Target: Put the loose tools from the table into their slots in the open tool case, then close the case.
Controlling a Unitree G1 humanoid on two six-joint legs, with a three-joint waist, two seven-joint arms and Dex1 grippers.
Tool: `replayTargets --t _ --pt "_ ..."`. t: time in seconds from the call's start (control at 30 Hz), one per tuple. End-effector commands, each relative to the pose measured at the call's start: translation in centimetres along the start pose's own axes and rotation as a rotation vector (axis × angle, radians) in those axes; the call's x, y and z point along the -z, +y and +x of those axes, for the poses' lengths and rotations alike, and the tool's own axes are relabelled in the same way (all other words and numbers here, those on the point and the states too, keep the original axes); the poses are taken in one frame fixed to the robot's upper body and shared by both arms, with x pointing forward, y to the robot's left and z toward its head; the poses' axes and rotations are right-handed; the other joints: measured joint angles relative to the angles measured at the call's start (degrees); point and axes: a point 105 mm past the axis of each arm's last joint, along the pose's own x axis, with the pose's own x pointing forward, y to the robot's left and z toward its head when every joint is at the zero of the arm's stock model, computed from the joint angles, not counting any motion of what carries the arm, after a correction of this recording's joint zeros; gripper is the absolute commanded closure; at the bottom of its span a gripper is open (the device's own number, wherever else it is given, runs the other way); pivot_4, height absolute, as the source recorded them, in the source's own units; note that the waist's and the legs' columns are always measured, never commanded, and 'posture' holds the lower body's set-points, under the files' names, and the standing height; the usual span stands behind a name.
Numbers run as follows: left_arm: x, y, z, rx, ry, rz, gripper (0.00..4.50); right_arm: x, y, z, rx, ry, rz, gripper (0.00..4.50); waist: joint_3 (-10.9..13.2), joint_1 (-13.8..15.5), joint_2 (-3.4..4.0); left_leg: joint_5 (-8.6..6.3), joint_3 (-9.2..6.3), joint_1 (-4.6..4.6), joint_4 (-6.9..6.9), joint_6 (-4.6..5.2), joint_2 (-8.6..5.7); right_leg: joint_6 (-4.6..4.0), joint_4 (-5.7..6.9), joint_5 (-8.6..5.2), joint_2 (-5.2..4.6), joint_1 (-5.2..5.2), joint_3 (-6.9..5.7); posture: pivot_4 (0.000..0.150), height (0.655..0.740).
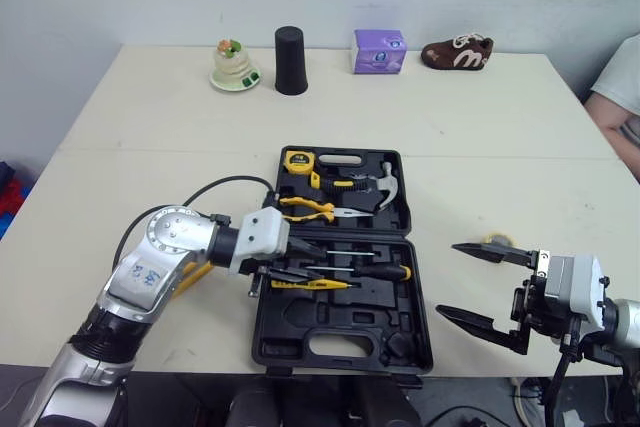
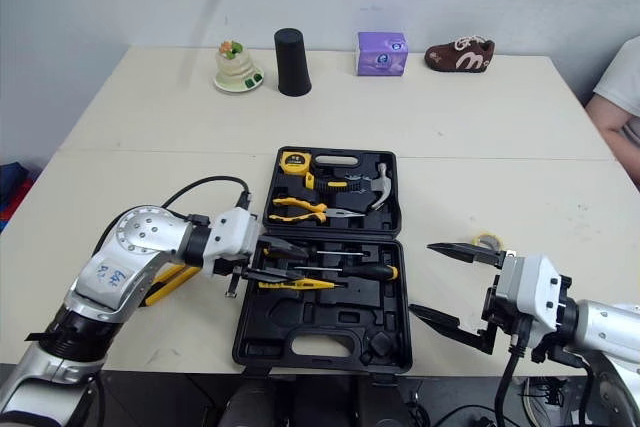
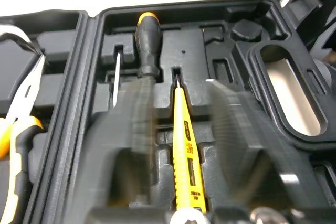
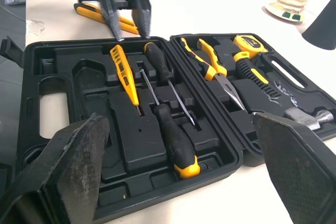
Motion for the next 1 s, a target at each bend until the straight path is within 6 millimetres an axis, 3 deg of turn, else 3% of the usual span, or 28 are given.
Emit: replayTargets --t 0.03,0.3,0.6,0.83,0.9,0.97,1.0 --pt "0.4 -0.3 0.1 -0.006 -0.020 0.018 4.43 -0.3 0.0 0.0 0.003 -0.009 -0.015 0.00 0.0 0.0 0.00 0.00 0.00 -0.01 0.00 0.00 0.00 0.00 0.00 0.00 0.02 -0.01 -0.01 0.150 0.7400" --pt "4.6 -0.8 1.1 -0.067 0.094 -0.072 4.43 -0.1 -0.2 -0.2 0.011 -0.002 -0.014 0.00 0.0 0.0 0.00 -0.12 -0.01 -0.01 -0.02 0.21 0.04 0.00 -0.01 0.00 -0.02 0.00 -0.01 0.150 0.7400" --pt "7.1 -1.4 1.4 -0.027 0.245 -0.128 4.43 0.3 -0.6 -0.5 0.042 0.013 -0.011 0.00 -0.1 0.1 0.07 -0.13 -0.01 0.07 -0.01 0.23 0.06 0.02 -0.02 0.01 -0.09 0.10 -0.02 0.150 0.7400" --pt "4.7 -0.2 1.4 -0.066 0.149 0.011 4.43 0.6 -1.8 -2.3 0.118 0.055 -0.022 0.00 -0.4 0.1 0.44 -0.27 -0.02 0.20 -0.05 0.57 -0.07 0.04 -0.03 0.02 -0.68 0.25 -0.14 0.150 0.7400" --pt "2.9 1.2 0.6 -0.148 0.051 0.062 4.43 0.9 -2.6 -4.1 0.174 0.097 -0.025 0.00 -0.4 0.2 0.44 -0.29 -0.03 0.15 -0.03 0.62 -0.10 0.06 -0.06 0.03 -0.71 0.24 -0.16 0.150 0.7400" --pt "0.9 2.6 -2.1 -0.271 -0.072 0.066 4.43 1.5 -4.0 -7.7 0.300 0.149 -0.031 0.00 -0.4 0.2 0.40 -0.30 -0.03 0.04 -0.01 0.68 -0.12 0.11 -0.07 0.06 -0.74 0.17 -0.18 0.150 0.7400" --pt "0.5 2.8 -3.0 -0.297 -0.103 0.058 3.86 1.7 -4.4 -8.9 0.343 0.162 -0.034 0.00 -0.4 0.1 0.35 -0.31 -0.03 -0.07 0.02 0.69 -0.11 0.15 -0.09 0.08 -0.74 0.11 -0.20 0.150 0.7400"
